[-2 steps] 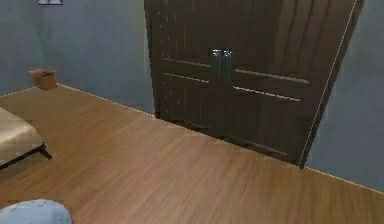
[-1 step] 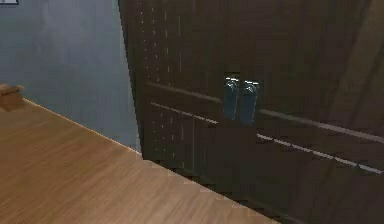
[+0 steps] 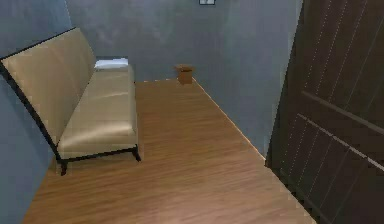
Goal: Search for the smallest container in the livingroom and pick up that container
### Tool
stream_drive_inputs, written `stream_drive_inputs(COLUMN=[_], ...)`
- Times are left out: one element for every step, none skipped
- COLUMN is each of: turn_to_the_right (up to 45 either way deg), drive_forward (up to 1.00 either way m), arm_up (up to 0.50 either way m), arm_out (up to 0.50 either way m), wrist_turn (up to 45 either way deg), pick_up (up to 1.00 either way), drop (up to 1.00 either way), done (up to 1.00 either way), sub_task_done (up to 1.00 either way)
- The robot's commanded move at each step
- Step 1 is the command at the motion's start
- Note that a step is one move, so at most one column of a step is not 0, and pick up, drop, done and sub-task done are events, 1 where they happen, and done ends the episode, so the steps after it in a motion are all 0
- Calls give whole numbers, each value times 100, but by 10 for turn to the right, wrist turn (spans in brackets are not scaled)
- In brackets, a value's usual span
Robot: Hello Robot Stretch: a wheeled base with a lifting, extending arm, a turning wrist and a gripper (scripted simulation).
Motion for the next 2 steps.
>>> stream_drive_inputs(turn_to_the_right=[0, 0], drive_forward=[100, 50], arm_up=[0, 0], arm_out=[0, 0], wrist_turn=[0, 0], pick_up=[0, 0], drop=[0, 0], done=[0, 0], sub_task_done=[0, 0])
